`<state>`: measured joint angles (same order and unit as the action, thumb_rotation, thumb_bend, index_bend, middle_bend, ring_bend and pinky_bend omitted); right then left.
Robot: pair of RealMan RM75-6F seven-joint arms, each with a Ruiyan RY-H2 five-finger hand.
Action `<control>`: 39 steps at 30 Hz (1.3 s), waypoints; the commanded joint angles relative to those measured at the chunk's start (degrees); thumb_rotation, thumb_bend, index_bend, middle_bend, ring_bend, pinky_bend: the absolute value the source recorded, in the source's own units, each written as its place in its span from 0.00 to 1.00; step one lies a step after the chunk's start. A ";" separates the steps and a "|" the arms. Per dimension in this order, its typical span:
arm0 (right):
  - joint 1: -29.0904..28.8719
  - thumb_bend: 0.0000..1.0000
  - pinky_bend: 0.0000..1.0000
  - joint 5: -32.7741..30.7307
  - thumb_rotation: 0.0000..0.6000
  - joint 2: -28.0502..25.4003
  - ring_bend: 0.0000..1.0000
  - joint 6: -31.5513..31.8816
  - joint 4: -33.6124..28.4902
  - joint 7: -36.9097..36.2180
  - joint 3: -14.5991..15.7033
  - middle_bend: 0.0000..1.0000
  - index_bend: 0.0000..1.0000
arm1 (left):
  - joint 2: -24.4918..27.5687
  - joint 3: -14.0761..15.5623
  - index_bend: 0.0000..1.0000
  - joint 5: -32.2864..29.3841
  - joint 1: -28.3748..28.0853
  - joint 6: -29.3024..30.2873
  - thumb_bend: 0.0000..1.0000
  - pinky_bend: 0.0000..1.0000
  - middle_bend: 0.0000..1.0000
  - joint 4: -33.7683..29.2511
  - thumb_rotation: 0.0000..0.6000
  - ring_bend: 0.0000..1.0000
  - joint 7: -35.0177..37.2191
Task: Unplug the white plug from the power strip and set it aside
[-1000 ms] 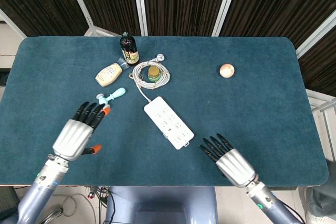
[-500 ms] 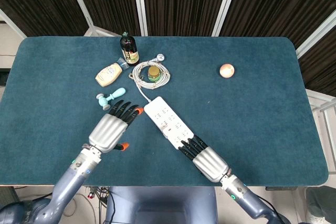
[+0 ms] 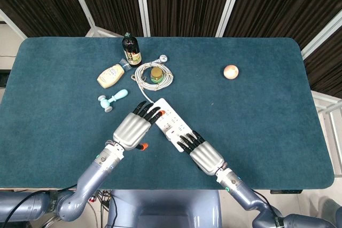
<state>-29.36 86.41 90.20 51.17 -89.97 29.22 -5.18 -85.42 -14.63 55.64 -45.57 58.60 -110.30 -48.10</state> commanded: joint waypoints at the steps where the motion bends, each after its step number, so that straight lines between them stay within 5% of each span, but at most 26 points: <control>1: -0.41 0.78 0.06 -1.03 1.00 0.55 0.06 -0.26 1.06 -0.18 0.29 0.08 0.10 | -0.72 0.30 0.10 -0.68 -1.19 -0.16 0.03 0.00 0.08 0.77 1.00 0.01 0.08; 24: -0.95 0.78 0.08 -1.05 1.00 0.08 0.09 3.01 1.33 -3.76 3.75 0.13 0.15 | -3.18 3.22 0.13 -2.61 -5.90 1.74 0.03 0.00 0.13 2.70 1.00 0.02 1.52; 39: -1.24 0.78 0.08 -1.68 1.00 0.77 0.10 3.73 1.37 -3.86 4.93 0.13 0.16 | -8.59 2.16 0.19 -10.53 -13.11 -0.92 0.05 0.00 0.20 9.22 1.00 0.03 -1.81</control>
<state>-30.60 84.74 90.95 54.89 -88.60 25.37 -0.26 -93.47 -12.36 45.72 -58.11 57.90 -101.64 -49.52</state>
